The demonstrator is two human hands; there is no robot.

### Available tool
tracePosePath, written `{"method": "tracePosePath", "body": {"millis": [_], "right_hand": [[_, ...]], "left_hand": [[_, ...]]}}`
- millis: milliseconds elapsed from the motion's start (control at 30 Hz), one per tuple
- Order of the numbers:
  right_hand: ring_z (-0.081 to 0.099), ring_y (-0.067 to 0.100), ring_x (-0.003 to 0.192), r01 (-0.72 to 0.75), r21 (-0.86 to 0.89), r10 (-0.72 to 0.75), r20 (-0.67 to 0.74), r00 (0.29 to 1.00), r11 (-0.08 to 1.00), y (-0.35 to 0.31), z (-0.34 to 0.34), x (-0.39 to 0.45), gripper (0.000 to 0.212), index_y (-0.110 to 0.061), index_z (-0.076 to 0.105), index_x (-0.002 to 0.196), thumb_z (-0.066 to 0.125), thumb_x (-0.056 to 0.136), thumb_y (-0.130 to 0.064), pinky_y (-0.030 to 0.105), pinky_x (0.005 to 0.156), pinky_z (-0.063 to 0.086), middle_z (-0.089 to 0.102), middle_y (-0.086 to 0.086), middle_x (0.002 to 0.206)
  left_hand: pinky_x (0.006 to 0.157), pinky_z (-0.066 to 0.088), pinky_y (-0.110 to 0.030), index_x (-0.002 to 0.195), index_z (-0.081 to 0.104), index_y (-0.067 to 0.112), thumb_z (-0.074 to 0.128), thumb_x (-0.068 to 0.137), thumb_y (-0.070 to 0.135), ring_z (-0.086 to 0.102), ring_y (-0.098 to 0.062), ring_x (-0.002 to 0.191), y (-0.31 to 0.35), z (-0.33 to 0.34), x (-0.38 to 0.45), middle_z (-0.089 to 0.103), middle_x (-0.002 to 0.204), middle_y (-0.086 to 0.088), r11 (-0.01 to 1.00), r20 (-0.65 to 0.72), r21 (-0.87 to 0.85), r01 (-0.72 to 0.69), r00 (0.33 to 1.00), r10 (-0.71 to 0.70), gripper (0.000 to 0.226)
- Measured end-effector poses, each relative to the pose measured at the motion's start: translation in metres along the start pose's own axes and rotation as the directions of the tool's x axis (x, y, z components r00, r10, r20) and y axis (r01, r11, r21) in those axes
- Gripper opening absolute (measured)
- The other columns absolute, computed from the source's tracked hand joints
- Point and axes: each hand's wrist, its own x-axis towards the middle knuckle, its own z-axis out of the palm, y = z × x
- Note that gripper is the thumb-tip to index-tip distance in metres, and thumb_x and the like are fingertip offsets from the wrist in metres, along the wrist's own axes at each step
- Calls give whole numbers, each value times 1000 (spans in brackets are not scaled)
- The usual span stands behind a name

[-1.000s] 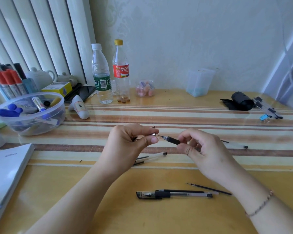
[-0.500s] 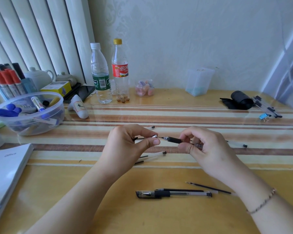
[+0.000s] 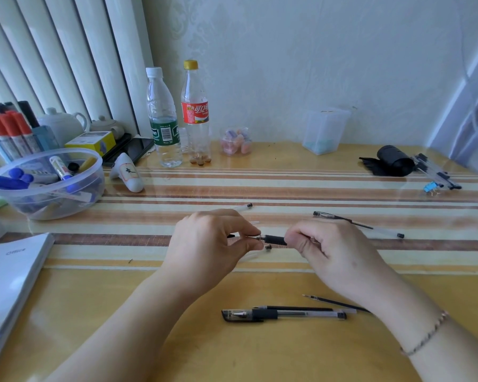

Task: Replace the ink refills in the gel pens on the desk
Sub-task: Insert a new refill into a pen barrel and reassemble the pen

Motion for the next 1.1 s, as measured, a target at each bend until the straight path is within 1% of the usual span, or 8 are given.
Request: {"method": "tracePosePath", "body": {"millis": [133,200,333,500,633,767,933,1100], "right_hand": [[50,-4,67,-61,48,58,56,997,997,1,2,-1,17,-36,55,86,69,81,-44,19,55,33,61,-14,76],[53,-2,67,-75,16,74,55,996,997,0,2,0,12,-34,57,79,62,86,-43,18,55,35,62,-14,71],[54,2,58,-58,-1,58,41,997,998,-2,0,-1,39,-33,58,72,36,88,-61,19,50,35,62,-12,61],[55,7,66,-100,80,98,35,995,992,3,1,0,19,-35,58,80,64,80,-53,24,56,45,62,-14,73],[55,5,53,-58,77,57,23,998,995,-1,0,-1,44,-32,58,67,34,86,-64,16,48,37,61,-9,57],[57,13,63,-102,143,97,40,994,984,0,0,0,25,-34,57,85,58,81,-59,36,61,50,65,-10,71],[53,5,51,-63,68,59,50,997,996,-4,-2,0,35,-39,54,68,36,85,-64,17,47,35,62,-8,57],[52,1,64,-14,-104,15,6,1000,994,-1,0,-1,23,-35,57,81,62,77,-57,19,51,34,60,-13,62]], "left_hand": [[53,51,-28,79,75,33,78,72,42,63,-3,63,-3,0,0,66,72,24,1000,1,3,-7,1000,7,12],[52,51,-28,79,75,32,79,72,40,62,-2,62,-3,0,0,67,72,23,1000,2,15,-21,1000,21,11],[52,51,-28,78,75,32,79,71,41,63,-2,62,-3,0,-1,69,73,22,1000,-3,8,-17,1000,17,12],[52,52,-31,78,75,31,73,72,44,63,-4,62,-3,1,0,68,72,20,999,-9,12,-33,999,33,14],[50,50,-26,77,75,33,73,71,45,61,-2,60,-3,1,0,68,72,22,999,-29,16,-34,999,35,14],[51,51,-28,77,74,33,71,71,45,62,-4,61,-4,2,0,68,72,22,1000,-31,10,-24,999,24,14],[52,51,-26,75,76,32,74,71,47,63,0,61,-4,1,0,71,73,22,999,-26,30,-27,999,27,15],[53,47,-23,79,72,33,73,75,47,56,0,57,-3,0,0,67,74,24,997,48,63,-36,998,33,15]]}}
